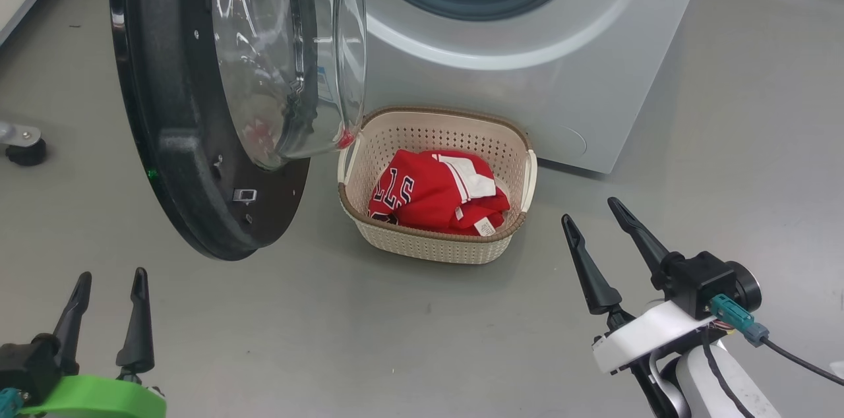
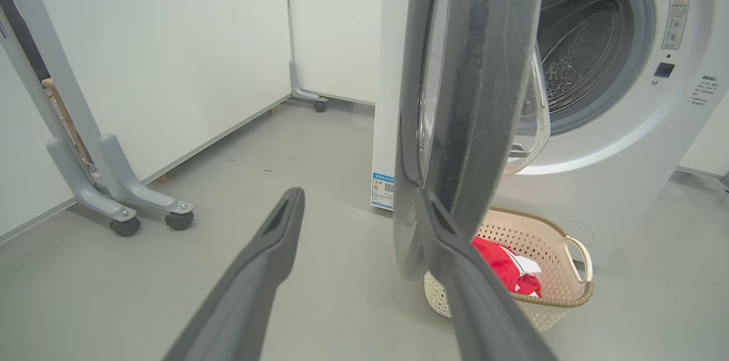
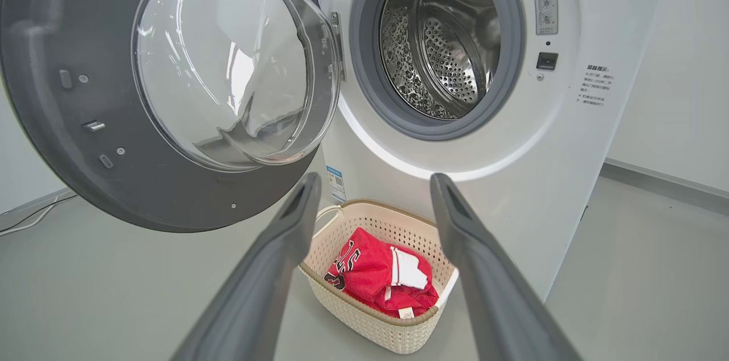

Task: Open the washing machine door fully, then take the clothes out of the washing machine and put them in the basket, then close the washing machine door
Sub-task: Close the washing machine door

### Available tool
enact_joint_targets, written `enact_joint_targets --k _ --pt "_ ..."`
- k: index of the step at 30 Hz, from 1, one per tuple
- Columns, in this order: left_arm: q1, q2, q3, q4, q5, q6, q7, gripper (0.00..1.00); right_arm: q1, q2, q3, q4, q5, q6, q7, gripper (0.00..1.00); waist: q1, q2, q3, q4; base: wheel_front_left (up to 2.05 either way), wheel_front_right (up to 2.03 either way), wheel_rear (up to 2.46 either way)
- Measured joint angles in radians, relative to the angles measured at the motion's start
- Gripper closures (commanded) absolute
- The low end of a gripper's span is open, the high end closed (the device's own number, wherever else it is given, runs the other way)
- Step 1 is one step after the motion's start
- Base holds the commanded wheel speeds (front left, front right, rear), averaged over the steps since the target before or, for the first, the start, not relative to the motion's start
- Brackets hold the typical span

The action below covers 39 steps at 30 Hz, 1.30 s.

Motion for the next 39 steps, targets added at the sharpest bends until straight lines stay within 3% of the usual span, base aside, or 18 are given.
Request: enact_joint_targets --k 1,2,3,4,16,23,28,34,39 --pt "0.000 0.000 0.000 0.000 0.000 0.000 0.000 0.00 0.000 0.000 0.000 0.000 0.000 0.000 0.000 0.00 0.0000 0.0000 0.000 0.000 0.00 0.00 0.00" --pt "0.000 0.000 0.000 0.001 0.000 0.000 0.000 0.20 0.000 0.001 0.000 0.000 0.000 0.000 0.000 0.00 0.0000 0.0000 0.000 0.000 0.00 0.00 0.00" --pt "0.000 0.000 0.000 0.001 0.000 0.000 0.000 0.74 0.000 0.001 0.000 0.000 0.000 0.001 0.000 0.00 0.0000 0.0000 -0.001 0.000 0.00 0.00 0.00" --pt "0.000 0.000 0.000 0.001 0.000 0.000 0.000 1.00 0.000 0.001 0.000 0.000 0.000 0.005 0.000 0.00 0.0000 0.0000 -0.001 -0.001 0.00 0.00 0.00" --pt "-0.001 0.010 -0.005 0.000 -0.023 0.000 0.000 1.00 0.000 0.002 -0.001 0.000 0.000 0.005 0.000 0.00 0.0000 0.0000 0.003 -0.003 0.00 0.00 0.00" --pt "-0.061 0.014 0.035 -0.008 -0.138 0.000 0.006 1.00 0.000 0.002 -0.001 0.001 -0.003 0.005 0.000 0.00 0.0000 0.0000 0.008 -0.005 0.00 0.00 0.00" --pt "-0.099 0.012 0.081 -0.007 -0.313 0.000 0.094 1.00 0.000 0.002 0.005 0.002 -0.009 0.005 0.000 0.00 0.0000 0.0000 0.012 -0.011 0.00 0.00 0.00" --pt "-0.189 -0.072 0.214 0.019 -0.638 0.001 0.236 1.00 0.000 0.002 0.010 0.006 -0.009 0.005 0.000 0.00 0.0000 0.0000 0.012 -0.019 0.00 0.00 0.00" --pt "-0.251 -0.116 0.312 0.053 -0.876 0.050 0.370 1.00 0.000 0.002 0.016 0.012 -0.010 0.005 0.000 0.00 0.0000 0.0000 0.011 -0.027 0.00 0.00 0.00"
